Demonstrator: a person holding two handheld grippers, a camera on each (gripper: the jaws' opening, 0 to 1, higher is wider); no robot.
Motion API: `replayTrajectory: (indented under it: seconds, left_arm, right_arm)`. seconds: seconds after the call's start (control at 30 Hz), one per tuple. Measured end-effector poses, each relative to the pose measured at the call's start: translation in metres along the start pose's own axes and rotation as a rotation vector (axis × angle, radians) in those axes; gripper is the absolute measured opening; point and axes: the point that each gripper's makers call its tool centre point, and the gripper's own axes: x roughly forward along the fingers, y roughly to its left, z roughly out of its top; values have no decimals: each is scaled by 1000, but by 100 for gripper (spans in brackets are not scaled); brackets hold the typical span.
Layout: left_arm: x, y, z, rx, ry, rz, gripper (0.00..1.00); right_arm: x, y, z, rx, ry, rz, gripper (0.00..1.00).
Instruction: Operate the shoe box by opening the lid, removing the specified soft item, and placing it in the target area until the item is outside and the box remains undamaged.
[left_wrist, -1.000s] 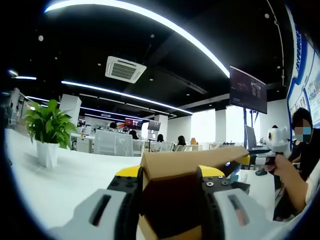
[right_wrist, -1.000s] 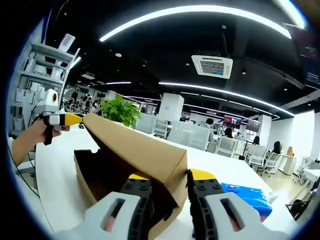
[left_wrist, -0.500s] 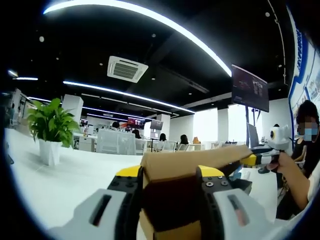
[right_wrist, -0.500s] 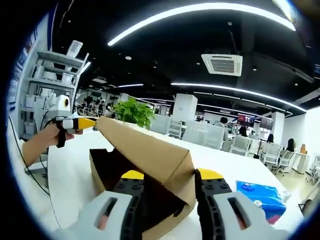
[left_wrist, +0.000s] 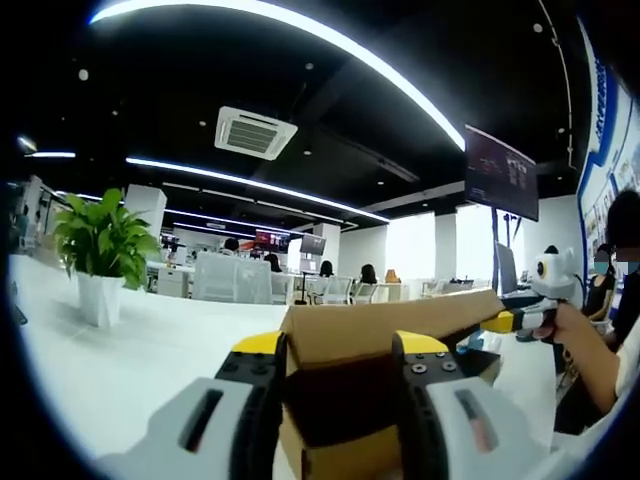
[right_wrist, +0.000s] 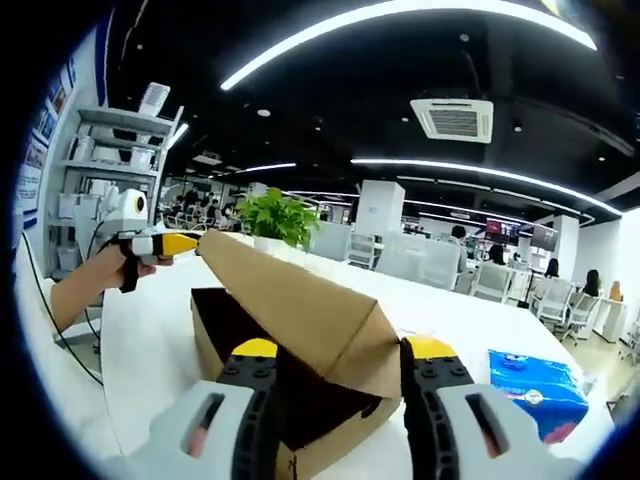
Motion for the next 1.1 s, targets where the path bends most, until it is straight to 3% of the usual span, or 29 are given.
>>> replayTrajectory:
  seconds: [0.07, 0.13, 0.27, 0.43, 0.5, 0.53, 0.57, 0.67, 1.0, 1.1]
  left_arm:
    - [1, -3, 0, 13, 1, -11, 42]
    - [3, -5, 3, 22, 1, -16, 41]
    - [4, -3, 1, 44, 15, -4, 42]
    - [3, 0, -5, 15, 21, 2, 42]
    - [2, 0, -5, 23, 24, 2, 42]
    - [2, 1, -6, 25, 27, 4, 42]
    - [3, 1, -6, 22, 31, 7, 42]
    - [3, 2, -6, 21, 35, 5, 43]
    - [3, 1, -12, 22, 51, 1, 42]
    - [3, -2, -11, 25, 49, -7, 44]
  right_arm:
    - [-3, -5, 0, 43, 12, -56, 42]
    - [-7, -2, 6, 8, -10, -74, 41]
    - [-12, 9, 6, 10, 2, -18, 47]
    - [-14, 11, 2, 42, -2, 21, 47]
    - [-13, 14, 5, 79, -28, 42, 53]
    - [-12, 22, 7, 165, -39, 99, 60]
    - [-13, 24, 8, 176, -49, 121, 63]
    - [-12, 16, 7, 150, -46, 71, 58]
    - [-9, 14, 1, 213, -50, 39, 55]
    - [-10, 13, 3, 204, -79, 20, 54]
